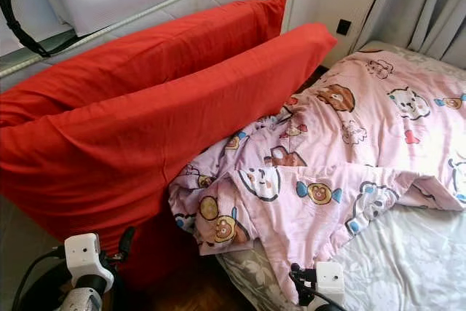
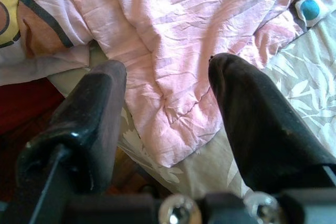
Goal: Clean up the room
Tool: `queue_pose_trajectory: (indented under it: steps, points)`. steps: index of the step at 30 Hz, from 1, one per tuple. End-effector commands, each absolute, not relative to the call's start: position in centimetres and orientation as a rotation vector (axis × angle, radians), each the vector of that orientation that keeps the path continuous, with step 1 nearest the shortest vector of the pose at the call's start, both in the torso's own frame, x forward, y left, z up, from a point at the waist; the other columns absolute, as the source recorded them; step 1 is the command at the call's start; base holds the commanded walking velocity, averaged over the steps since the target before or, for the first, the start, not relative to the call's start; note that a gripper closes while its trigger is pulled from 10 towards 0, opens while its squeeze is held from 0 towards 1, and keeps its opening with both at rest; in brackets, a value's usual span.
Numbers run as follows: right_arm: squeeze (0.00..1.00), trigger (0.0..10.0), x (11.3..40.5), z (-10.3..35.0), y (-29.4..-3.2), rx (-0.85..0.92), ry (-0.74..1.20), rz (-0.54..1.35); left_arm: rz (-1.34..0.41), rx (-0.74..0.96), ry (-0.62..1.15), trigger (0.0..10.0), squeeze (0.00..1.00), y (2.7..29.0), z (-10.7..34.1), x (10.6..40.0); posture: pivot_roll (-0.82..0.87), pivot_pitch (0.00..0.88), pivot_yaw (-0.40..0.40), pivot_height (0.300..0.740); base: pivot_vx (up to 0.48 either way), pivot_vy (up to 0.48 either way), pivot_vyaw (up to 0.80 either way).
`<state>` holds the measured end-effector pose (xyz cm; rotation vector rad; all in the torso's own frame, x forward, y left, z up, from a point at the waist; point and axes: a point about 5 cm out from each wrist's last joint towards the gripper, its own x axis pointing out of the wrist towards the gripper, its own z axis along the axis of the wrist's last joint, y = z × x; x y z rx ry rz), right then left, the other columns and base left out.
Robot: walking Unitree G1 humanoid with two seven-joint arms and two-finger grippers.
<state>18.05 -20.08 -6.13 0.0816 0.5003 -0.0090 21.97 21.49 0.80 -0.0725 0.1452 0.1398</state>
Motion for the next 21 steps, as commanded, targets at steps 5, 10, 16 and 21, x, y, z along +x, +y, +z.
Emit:
queue_pose_trajectory:
  steps: [5, 10, 16, 21]
  points:
    - [0.00, 10.0, 17.7, -6.0, -20.2, 0.094, 0.462, -0.029, 0.128, -0.078, 0.150, 10.0, 0.00, 21.4, 1.1, 22.0, -0.08, 0.141, 0.016, 0.740, 0.000, 0.000, 0.00]
    - [0.00, 10.0, 17.6, -6.0, -20.2, 0.095, 0.461, -0.027, 0.127, -0.082, 0.146, 10.0, 0.00, 21.3, 1.2, 22.0, -0.08, 0.148, 0.012, 0.740, 0.000, 0.000, 0.00]
    - [0.00, 10.0, 17.7, -5.8, -20.4, 0.121, 0.441, -0.048, 0.128, -0.087, 0.129, 10.0, 0.00, 21.0, 1.8, 21.8, -0.08, 0.156, 0.006, 0.740, 0.000, 0.000, 0.00]
    - [0.00, 10.0, 17.8, -5.5, -20.5, 0.109, 0.407, -0.041, 0.132, -0.086, 0.122, 10.0, 0.00, 21.0, 1.9, 21.7, -0.08, 0.151, 0.002, 0.740, 0.000, 0.000, 0.00]
